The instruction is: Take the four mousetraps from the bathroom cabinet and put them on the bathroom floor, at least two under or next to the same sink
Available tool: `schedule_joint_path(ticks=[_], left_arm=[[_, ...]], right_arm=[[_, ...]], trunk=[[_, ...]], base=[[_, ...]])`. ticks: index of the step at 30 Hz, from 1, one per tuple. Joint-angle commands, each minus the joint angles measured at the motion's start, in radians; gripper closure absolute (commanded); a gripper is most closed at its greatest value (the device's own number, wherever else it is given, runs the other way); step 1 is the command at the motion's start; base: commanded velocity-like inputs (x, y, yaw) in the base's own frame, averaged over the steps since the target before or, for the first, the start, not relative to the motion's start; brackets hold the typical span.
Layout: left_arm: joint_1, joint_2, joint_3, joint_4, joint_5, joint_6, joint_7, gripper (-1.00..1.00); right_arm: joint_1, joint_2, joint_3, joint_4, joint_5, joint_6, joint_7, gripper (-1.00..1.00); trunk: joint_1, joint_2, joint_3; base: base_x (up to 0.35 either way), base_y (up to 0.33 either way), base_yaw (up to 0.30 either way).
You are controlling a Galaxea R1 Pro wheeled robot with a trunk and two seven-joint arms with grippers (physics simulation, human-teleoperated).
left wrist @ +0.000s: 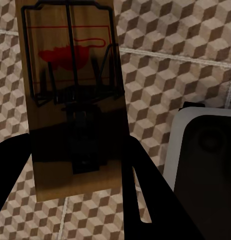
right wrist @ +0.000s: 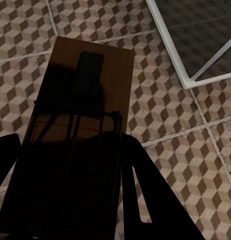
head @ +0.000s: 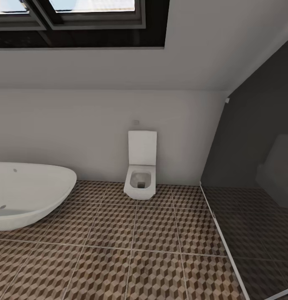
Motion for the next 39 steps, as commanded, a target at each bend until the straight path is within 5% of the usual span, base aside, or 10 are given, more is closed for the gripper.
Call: schedule_joint_path(ticks=[1,39], left_arm=[[-0.001,-0.001,-0.007,0.003,-0.002,-0.003,0.006,1.00],[-0.001,-0.001,-0.007,0.003,-0.002,-0.003,0.006,1.00]], right_arm=[[-0.001,0.000,0.009,0.000,-0.003,-0.002,-0.009,1.00],[-0.001,0.000,0.009,0.000,-0.002,-0.002,-0.009,1.00]], trunk=[[0.001,-0.002,-0.002],[0.001,-0.002,-0.002]], base=[[0.000,0.000,0.000],[0.000,0.000,0.000]])
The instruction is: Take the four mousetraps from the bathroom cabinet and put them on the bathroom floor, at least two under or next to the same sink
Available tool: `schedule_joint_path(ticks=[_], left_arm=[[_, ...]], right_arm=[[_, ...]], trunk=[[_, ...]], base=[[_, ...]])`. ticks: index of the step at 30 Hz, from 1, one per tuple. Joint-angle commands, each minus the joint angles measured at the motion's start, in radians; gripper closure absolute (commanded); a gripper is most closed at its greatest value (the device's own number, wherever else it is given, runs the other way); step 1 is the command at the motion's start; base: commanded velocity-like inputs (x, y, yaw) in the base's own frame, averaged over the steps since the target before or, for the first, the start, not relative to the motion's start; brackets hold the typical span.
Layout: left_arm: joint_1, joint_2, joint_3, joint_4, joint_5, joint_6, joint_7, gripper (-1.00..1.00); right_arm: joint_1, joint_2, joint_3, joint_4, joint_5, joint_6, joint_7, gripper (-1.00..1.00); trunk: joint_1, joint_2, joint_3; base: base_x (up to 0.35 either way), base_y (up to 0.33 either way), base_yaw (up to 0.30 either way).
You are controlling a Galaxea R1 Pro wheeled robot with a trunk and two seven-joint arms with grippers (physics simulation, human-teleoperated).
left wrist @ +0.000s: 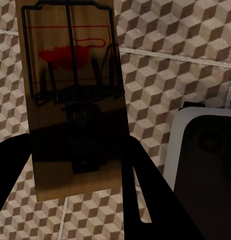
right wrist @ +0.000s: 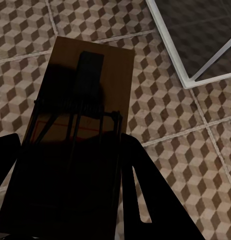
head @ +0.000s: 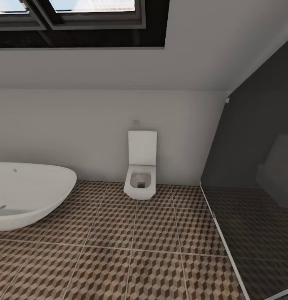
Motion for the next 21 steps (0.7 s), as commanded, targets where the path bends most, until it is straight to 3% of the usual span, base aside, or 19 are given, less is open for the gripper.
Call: schedule_joint_path(ticks=[1,21], left_arm=[[-0.001,-0.001,-0.007,0.003,-0.002,-0.003,0.006,1.00],[-0.001,-0.001,-0.007,0.003,-0.002,-0.003,0.006,1.00]], right_arm=[[-0.001,0.000,0.009,0.000,-0.002,-0.002,-0.009,1.00],[-0.001,0.000,0.009,0.000,-0.002,-0.002,-0.009,1.00]], trunk=[[0.001,-0.002,-0.002],[0.001,-0.002,-0.002]], base=[[0.000,0.000,0.000],[0.000,0.000,0.000]])
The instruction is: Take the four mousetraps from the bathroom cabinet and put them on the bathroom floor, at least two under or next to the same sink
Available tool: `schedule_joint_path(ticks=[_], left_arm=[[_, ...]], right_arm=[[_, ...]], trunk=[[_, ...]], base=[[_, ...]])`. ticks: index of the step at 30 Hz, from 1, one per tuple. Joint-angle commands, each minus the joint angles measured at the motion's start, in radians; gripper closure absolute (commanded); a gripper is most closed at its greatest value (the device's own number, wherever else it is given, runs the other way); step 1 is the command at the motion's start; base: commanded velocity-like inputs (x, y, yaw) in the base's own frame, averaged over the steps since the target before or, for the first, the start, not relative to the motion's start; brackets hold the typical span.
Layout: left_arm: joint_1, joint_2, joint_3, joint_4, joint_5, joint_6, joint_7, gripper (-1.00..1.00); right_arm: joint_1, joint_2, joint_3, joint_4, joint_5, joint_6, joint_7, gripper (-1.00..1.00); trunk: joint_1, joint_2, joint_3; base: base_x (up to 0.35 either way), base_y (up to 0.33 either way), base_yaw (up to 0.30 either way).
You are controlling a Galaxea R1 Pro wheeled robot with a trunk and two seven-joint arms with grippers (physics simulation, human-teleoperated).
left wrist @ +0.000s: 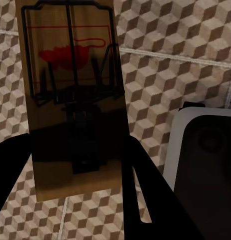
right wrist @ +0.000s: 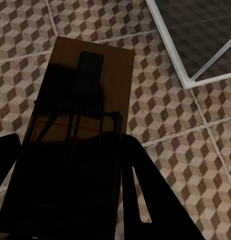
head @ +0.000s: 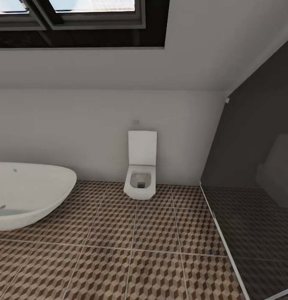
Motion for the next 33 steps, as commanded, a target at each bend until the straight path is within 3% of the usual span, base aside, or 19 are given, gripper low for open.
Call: schedule_joint_path(ticks=[1,33], left_arm=[[-0.001,-0.001,-0.007,0.003,-0.002,-0.003,0.006,1.00],[-0.001,-0.001,-0.007,0.003,-0.002,-0.003,0.006,1.00]], right_arm=[[-0.001,0.000,0.009,0.000,-0.002,-0.002,-0.009,1.00],[-0.001,0.000,0.009,0.000,-0.002,-0.002,-0.009,1.00]], trunk=[[0.001,-0.002,-0.002],[0.001,-0.002,-0.002]], base=[[0.000,0.000,0.000],[0.000,0.000,0.000]])
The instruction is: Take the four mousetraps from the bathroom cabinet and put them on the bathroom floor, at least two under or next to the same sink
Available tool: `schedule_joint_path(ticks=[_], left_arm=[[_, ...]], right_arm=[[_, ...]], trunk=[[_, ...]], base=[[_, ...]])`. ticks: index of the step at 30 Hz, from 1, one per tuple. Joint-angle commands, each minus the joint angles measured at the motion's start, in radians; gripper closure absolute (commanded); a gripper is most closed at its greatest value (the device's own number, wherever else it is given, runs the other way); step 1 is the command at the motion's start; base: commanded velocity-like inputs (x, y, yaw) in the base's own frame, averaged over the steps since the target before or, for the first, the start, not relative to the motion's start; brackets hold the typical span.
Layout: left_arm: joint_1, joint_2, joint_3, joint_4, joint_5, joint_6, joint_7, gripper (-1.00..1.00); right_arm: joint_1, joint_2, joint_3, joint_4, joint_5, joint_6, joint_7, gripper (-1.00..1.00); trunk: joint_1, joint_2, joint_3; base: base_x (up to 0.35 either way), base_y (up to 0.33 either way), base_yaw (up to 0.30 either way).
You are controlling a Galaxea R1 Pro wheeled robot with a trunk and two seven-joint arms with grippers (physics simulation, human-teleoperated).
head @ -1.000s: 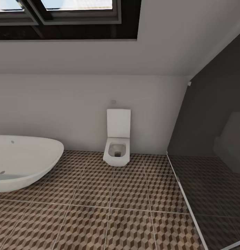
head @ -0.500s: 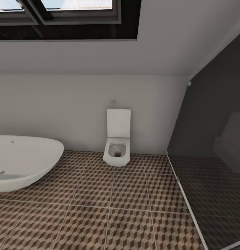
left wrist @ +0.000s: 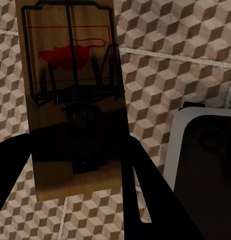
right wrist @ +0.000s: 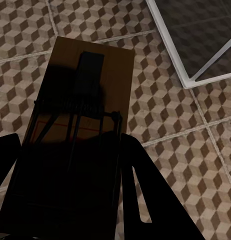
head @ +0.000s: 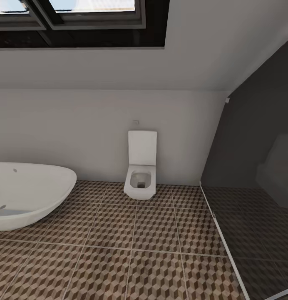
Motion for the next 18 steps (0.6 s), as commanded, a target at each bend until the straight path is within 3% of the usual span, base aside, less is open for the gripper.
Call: schedule_joint_path(ticks=[1,18], left_arm=[[-0.001,-0.001,-0.007,0.003,-0.002,-0.003,0.006,1.00],[-0.001,-0.001,-0.007,0.003,-0.002,-0.003,0.006,1.00]], right_arm=[[-0.001,0.000,0.009,0.000,-0.002,-0.002,-0.009,1.00],[-0.001,0.000,0.009,0.000,-0.003,-0.002,-0.009,1.00]], trunk=[[0.001,-0.002,-0.002],[0.001,-0.002,-0.002]], base=[[0.000,0.000,0.000],[0.000,0.000,0.000]])
